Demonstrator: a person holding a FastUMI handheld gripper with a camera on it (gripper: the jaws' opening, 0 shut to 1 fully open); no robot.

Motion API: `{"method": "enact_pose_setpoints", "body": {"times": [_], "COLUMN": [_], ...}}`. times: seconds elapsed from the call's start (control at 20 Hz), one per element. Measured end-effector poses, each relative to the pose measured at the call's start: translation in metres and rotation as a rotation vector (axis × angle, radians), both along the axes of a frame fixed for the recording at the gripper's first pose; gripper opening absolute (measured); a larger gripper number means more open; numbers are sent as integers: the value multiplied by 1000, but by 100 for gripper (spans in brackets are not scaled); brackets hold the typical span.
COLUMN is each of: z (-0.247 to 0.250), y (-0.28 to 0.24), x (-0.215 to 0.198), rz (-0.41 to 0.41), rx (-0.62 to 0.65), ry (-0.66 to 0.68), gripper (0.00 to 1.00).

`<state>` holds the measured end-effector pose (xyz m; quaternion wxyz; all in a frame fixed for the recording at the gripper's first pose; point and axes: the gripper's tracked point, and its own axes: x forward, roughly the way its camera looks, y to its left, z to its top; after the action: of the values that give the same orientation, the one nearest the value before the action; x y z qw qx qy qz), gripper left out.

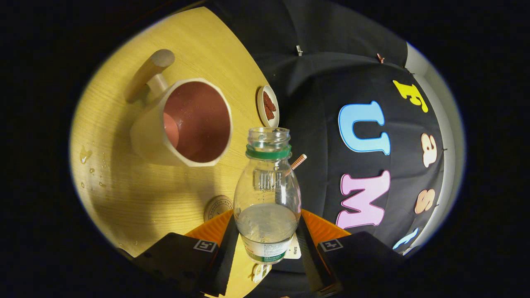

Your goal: Take the bottle from table, then pour the juice into the cup, finally place the bottle on the coaster

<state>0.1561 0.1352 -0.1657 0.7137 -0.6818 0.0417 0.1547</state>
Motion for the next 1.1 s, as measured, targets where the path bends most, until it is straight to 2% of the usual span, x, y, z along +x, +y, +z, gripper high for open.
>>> {"method": "enact_pose_setpoints", "body": {"times": [1.1], "z": [2], "y": [2], "x": [11], "rz": [128], "rx": [-255], "ry": [-49], "gripper": [74]}}
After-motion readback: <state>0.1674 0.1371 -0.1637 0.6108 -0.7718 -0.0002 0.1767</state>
